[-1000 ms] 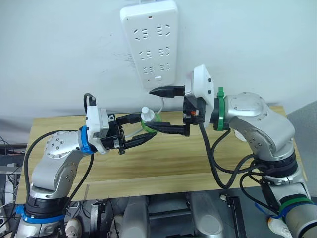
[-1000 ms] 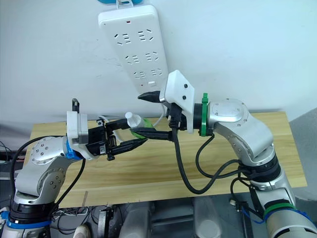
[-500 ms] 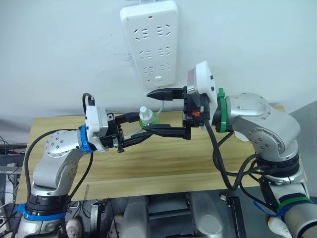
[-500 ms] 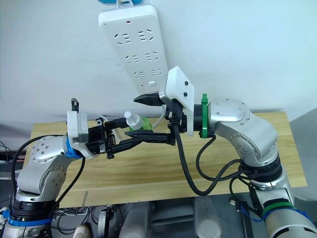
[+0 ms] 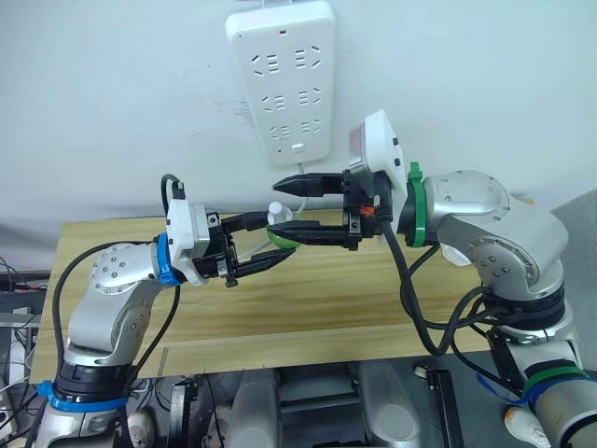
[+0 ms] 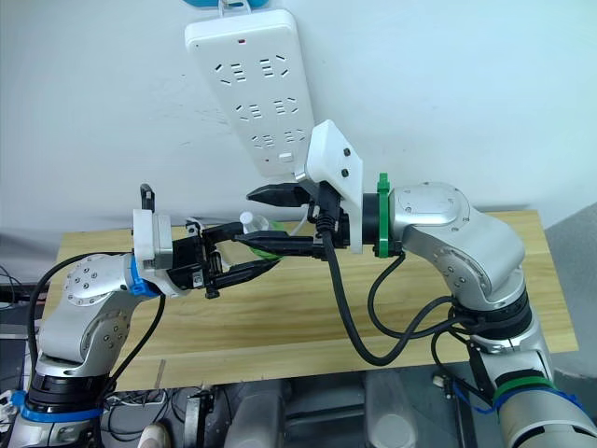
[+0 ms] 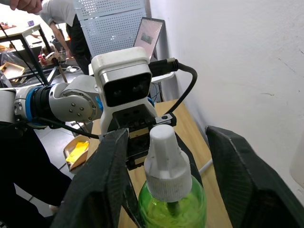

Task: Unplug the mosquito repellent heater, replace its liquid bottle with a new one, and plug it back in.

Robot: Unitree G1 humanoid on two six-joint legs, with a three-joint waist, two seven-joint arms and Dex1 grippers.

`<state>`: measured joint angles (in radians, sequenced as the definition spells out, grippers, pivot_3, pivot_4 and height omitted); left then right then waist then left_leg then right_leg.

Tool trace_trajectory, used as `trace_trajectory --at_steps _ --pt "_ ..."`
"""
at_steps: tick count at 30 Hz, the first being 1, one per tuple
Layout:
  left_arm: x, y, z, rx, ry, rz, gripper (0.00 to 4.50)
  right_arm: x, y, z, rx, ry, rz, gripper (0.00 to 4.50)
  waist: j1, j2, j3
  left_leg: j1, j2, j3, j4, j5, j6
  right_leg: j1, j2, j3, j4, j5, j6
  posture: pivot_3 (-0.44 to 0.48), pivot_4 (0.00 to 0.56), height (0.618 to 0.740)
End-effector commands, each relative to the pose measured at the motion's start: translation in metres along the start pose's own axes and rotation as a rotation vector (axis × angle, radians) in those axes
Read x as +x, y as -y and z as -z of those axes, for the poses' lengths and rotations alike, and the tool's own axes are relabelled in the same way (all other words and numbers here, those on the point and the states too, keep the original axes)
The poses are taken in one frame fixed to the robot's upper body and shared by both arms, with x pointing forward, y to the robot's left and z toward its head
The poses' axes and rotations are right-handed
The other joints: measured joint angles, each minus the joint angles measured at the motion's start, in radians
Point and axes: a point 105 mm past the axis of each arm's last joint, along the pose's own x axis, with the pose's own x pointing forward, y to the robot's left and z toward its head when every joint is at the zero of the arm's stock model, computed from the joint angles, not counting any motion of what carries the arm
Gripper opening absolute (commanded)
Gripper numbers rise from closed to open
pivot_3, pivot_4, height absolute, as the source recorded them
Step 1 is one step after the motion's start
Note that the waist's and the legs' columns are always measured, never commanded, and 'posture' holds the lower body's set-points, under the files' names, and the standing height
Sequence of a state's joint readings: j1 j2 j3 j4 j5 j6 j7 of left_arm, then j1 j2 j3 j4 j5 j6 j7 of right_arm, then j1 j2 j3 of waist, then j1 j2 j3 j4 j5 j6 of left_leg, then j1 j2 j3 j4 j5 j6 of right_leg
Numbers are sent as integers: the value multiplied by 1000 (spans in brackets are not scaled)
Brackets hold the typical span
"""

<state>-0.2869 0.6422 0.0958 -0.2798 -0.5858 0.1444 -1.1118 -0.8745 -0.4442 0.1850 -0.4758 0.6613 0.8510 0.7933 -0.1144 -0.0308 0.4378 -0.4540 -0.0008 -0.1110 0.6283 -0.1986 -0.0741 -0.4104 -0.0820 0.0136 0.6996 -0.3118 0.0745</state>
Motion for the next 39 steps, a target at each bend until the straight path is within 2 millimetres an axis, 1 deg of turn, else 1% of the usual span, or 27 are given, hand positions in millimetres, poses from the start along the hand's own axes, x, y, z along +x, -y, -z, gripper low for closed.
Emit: trace_trajectory --at_steps 1,6,9,13,15,21,29,39 --pt "2 3 -5 31 17 19 2192 0 -7 -11 -41 29 -31 2621 0 0 0 0 0 0 0 0 0 0 0 0 0 0 0 -208 414 730" --pt "2 3 -5 31 21 21 2192 0 -9 -10 -38 21 -36 2621 0 0 0 0 0 0 0 0 0 0 0 0 0 0 0 -208 414 730" --pt "2 1 -7 33 27 14 2192 0 -9 -10 -36 18 -42 2076 0 0 0 0 0 0 0 0 0 0 0 0 0 0 0 -205 418 730" --pt "2 0 -7 33 26 8 2192 0 -10 -10 -36 18 -45 733 0 0 0 0 0 0 0 0 0 0 0 0 0 0 0 -203 418 730" --pt "1 0 -7 32 24 8 2192 -1 -10 -10 -37 18 -44 215 0 0 0 0 0 0 0 0 0 0 0 0 0 0 0 -203 418 730" --pt "1 0 -6 28 20 8 2192 -1 -10 -10 -39 20 -43 219 0 0 0 0 0 0 0 0 0 0 0 0 0 0 0 -205 420 730" --pt "-3 -3 -1 10 -2 21 2192 -2 -12 -16 -55 58 -54 219 0 0 0 0 0 0 0 0 0 0 0 0 0 0 0 -205 420 730" --pt "-8 -1 5 5 -22 37 2192 -3 -10 -18 -74 72 -46 219 0 0 0 0 0 0 0 0 0 0 0 0 0 0 0 -214 415 730"
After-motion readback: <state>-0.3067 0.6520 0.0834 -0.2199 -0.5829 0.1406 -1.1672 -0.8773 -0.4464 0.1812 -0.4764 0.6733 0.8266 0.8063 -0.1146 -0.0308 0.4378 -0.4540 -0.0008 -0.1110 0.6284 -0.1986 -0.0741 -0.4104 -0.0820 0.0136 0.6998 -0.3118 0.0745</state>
